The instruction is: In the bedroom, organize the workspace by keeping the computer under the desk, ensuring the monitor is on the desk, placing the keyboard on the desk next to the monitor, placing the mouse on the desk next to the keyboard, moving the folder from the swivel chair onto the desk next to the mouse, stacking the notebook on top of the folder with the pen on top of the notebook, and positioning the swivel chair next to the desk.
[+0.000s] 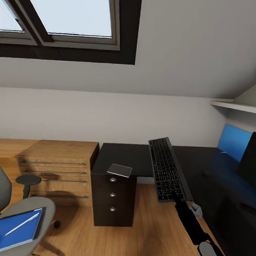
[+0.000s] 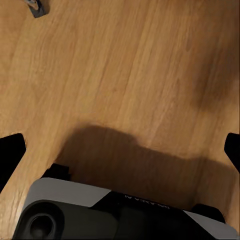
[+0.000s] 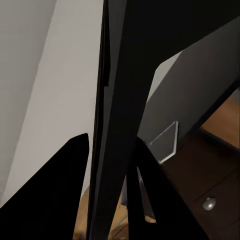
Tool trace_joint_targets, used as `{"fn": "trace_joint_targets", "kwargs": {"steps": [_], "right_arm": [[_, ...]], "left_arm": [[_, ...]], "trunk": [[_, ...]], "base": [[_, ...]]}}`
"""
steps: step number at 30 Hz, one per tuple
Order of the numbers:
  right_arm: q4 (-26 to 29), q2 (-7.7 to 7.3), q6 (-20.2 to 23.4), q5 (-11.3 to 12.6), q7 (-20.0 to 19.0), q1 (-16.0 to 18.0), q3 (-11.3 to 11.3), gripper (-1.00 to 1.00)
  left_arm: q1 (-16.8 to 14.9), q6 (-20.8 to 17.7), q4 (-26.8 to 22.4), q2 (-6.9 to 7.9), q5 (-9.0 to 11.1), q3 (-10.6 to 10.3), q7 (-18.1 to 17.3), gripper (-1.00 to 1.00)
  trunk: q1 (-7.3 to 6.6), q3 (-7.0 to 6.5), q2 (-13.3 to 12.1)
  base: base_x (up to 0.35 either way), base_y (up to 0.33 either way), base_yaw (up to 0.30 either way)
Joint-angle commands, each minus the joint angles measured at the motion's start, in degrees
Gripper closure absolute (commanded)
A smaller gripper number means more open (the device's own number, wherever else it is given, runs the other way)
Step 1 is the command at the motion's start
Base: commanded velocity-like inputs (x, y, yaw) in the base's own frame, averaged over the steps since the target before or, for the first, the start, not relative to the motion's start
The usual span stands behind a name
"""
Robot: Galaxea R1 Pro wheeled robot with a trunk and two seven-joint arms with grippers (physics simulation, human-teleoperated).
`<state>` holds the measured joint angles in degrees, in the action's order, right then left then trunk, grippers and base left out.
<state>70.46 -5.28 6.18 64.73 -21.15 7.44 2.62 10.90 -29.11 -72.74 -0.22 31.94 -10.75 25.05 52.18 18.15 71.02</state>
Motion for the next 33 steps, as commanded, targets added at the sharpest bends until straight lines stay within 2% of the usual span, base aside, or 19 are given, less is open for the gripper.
{"fn": "trace_joint_targets", "kwargs": {"steps": [1,6,13,14,15,16,20,22,24,25,27,33], "right_arm": [[0.02,-0.02,0.54,0.66,-0.19,0.03,0.1,1.0],[0.08,-0.07,0.57,0.69,-0.14,0.03,0.15,1.0],[0.35,-0.13,0.76,0.74,0.41,0.01,0.18,1.0],[0.45,-0.16,1.65,0.79,1.26,0.01,0.19,1.0],[0.7,-0.15,5.09,0.99,3.83,0.0,0.25,1.0],[0.99,-0.12,6.32,1.05,4.64,-0.01,0.32,1.0],[3.0,-0.09,8.34,1.48,7.18,0.01,0.43,1.0],[4.06,-0.08,8.8,2.35,9.81,0.0,0.44,1.0],[6.05,-0.12,9.86,4.36,14.84,-0.01,0.45,1.0],[6.62,-0.13,10.3,4.95,16.12,0.0,0.45,1.0],[9.34,-0.16,14.3,7.96,21.44,-0.01,0.45,1.0],[10.48,-0.16,16.88,9.24,23.12,0.0,0.46,1.0]], "left_arm": [[0.0,-0.04,0.13,-0.01,0.56,-0.06,0.53,-1.0],[-0.02,1.02,0.75,0.01,0.52,-0.06,0.53,-1.0],[-0.02,6.78,1.73,-0.04,0.66,-0.09,0.53,-1.0],[-0.02,7.11,1.85,-0.04,0.67,-0.09,0.57,-1.0],[-0.01,7.33,1.93,-0.04,0.67,-0.13,0.62,-1.0],[-0.02,7.41,1.96,-0.04,0.67,-0.14,0.66,-1.0],[-0.01,7.47,1.98,-0.04,0.65,-0.15,0.7,-1.0],[-0.03,7.48,1.99,-0.04,0.62,-0.15,0.66,-1.0],[-0.02,7.48,1.99,-0.04,0.23,-0.15,0.58,-1.0],[-0.02,7.48,1.99,-0.04,0.07,-0.15,0.57,-1.0],[0.0,7.48,1.99,-0.05,-0.46,-0.15,0.54,-1.0],[-0.01,7.49,2.56,-0.04,-0.66,-0.15,0.53,-1.0]], "trunk": [[-0.26,-0.13,-0.37],[-1.36,-1.03,-2.38],[-2.89,-2.28,-5.18],[-3.11,-2.46,-5.59],[-3.33,-2.64,-5.99],[-3.55,-2.82,-6.39],[-4.43,-3.54,-7.99],[-4.87,-3.9,-8.79],[-5.31,-4.26,-9.6],[-5.53,-4.44,-10.0],[-5.53,-4.44,-10.0],[-5.53,-4.44,-10.0]], "base": [[-0.335,0.0,0.0],[-0.336,0.0,0.0],[-0.336,0.0,0.0],[-0.336,0.0,0.0],[-0.337,0.0,0.0],[-0.337,0.0,0.0],[-0.337,0.0,0.0],[-0.337,0.0,0.0],[-0.337,0.0,0.0],[-0.337,0.0,0.0],[-0.166,0.0,0.0],[-0.037,0.0,0.0]]}}
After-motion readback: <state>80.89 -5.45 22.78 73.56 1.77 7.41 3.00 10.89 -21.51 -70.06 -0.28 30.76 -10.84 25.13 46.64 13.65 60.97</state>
